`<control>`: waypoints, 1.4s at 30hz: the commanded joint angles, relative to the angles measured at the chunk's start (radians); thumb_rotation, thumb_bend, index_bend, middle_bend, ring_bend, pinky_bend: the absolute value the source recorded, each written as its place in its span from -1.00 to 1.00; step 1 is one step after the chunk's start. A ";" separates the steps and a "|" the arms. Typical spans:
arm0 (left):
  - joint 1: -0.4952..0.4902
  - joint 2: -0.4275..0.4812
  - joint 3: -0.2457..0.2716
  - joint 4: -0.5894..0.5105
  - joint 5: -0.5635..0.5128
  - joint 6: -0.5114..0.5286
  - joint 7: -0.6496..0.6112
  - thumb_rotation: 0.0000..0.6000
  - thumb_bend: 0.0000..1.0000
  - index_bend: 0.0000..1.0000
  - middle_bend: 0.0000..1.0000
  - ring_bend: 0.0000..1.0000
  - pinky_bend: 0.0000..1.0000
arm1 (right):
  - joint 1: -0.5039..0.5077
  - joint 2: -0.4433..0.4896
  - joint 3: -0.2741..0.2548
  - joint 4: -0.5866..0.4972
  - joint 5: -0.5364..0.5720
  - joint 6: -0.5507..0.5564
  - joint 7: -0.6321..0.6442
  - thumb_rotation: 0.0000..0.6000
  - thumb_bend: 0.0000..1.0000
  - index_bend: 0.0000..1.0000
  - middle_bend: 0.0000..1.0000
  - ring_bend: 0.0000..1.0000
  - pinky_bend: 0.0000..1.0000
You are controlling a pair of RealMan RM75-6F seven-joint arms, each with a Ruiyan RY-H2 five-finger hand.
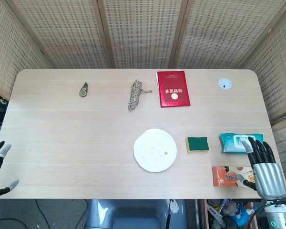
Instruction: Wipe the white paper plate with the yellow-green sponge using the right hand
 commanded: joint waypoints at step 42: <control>-0.048 0.010 -0.033 -0.044 -0.103 -0.114 0.018 1.00 -1.00 -1.00 -1.00 -1.00 -1.00 | 0.496 -0.369 0.070 0.525 0.184 -0.704 0.027 1.00 -0.70 -0.71 -0.69 -1.00 -0.54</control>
